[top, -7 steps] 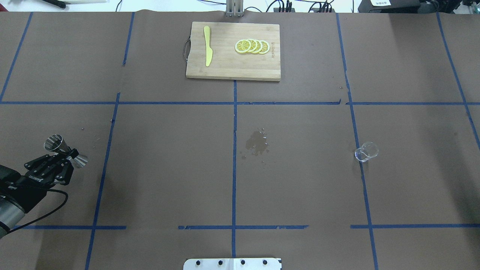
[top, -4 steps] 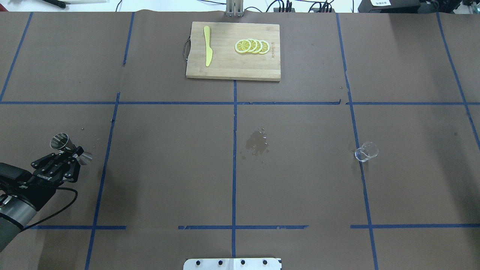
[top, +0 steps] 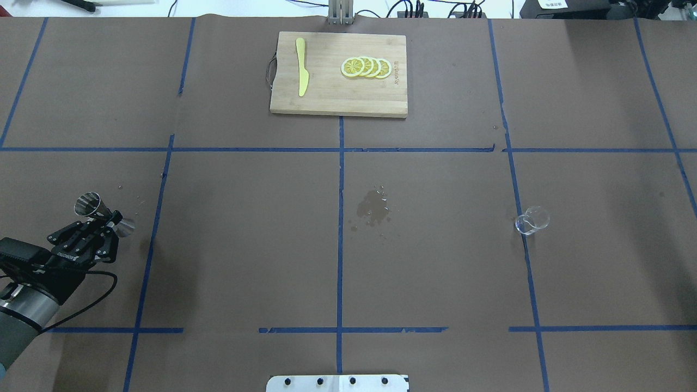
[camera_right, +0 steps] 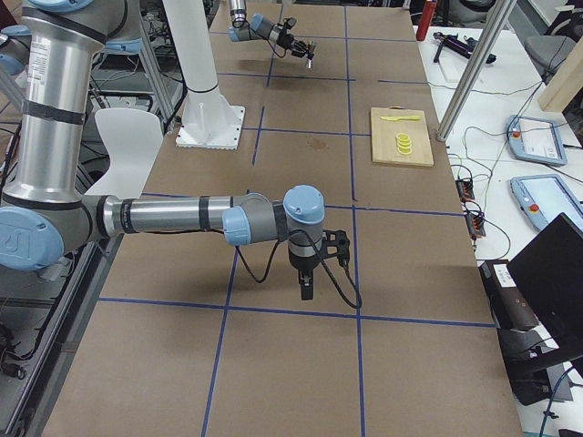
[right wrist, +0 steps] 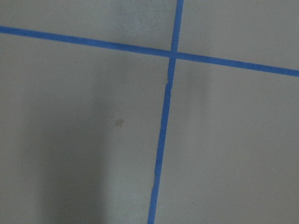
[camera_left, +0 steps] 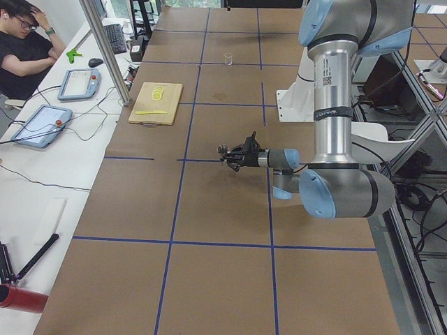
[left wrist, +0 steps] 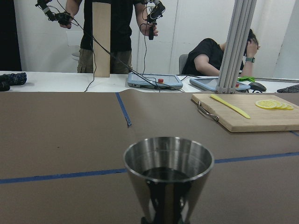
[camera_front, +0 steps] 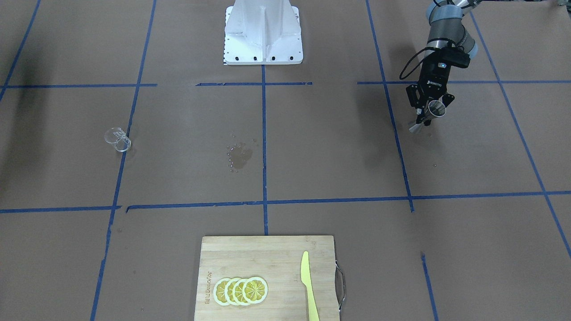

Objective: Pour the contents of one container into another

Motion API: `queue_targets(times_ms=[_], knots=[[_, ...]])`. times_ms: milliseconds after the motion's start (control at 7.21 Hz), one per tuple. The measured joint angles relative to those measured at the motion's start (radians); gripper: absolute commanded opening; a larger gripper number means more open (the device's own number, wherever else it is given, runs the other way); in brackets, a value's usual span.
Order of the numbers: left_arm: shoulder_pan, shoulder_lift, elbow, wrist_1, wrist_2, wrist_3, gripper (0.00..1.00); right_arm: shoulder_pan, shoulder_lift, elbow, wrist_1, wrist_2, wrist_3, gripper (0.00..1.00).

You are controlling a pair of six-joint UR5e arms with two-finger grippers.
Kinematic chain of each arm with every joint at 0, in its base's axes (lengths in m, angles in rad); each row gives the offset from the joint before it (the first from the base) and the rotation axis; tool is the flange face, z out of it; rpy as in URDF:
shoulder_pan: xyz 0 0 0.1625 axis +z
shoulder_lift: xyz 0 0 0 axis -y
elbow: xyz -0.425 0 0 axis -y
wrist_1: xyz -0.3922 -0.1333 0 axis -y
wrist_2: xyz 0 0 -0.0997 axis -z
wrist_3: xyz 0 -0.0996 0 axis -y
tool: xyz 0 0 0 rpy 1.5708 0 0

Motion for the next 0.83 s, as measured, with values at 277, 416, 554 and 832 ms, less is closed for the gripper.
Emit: queue_targets(times_ms=[277,416,554,832], knots=[[0.003,-0.014,0.019,0.000,0.030,0.003,0.00,0.010,-0.024,0.003,-0.003,-0.004,-0.044,1.00],[0.008,-0.034,0.038,0.001,0.048,0.006,0.00,0.015,-0.027,0.004,-0.003,-0.003,-0.049,1.00],[0.012,-0.052,0.051,0.001,0.061,0.013,0.00,0.019,-0.027,0.004,-0.002,-0.002,-0.050,1.00],[0.017,-0.070,0.060,0.002,0.071,0.032,0.00,0.026,-0.028,0.003,-0.002,-0.002,-0.051,1.00]])
